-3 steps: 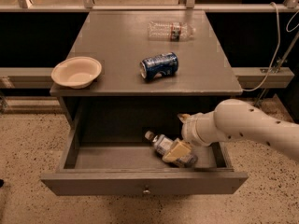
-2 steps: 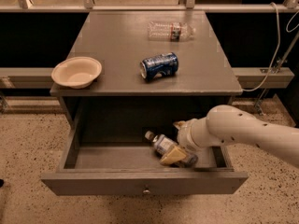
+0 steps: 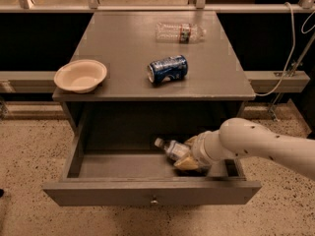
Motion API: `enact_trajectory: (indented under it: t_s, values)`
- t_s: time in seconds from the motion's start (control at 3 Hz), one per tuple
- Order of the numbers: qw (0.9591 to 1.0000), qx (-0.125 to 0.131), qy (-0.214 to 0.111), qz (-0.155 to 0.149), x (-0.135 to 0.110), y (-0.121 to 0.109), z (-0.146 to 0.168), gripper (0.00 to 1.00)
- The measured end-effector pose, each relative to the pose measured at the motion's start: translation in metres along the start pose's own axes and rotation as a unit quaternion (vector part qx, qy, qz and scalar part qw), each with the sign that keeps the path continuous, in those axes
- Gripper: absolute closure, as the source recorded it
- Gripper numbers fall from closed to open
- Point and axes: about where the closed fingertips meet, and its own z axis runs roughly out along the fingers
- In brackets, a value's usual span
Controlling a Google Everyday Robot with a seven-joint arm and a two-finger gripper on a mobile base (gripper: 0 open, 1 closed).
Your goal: Pick blue plastic bottle from top drawer and place on counter
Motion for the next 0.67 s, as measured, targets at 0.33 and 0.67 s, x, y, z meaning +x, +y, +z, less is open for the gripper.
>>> enact_trajectory:
  t_s: [0.33,0.67]
  values:
    - [0.9983,0.020,-0.053,-0.012,-0.025,-0.005,-0.051,0.86]
    - [0.9930,0.016,-0.105,-0.050,-0.054,-0.008,-0.110,1.00]
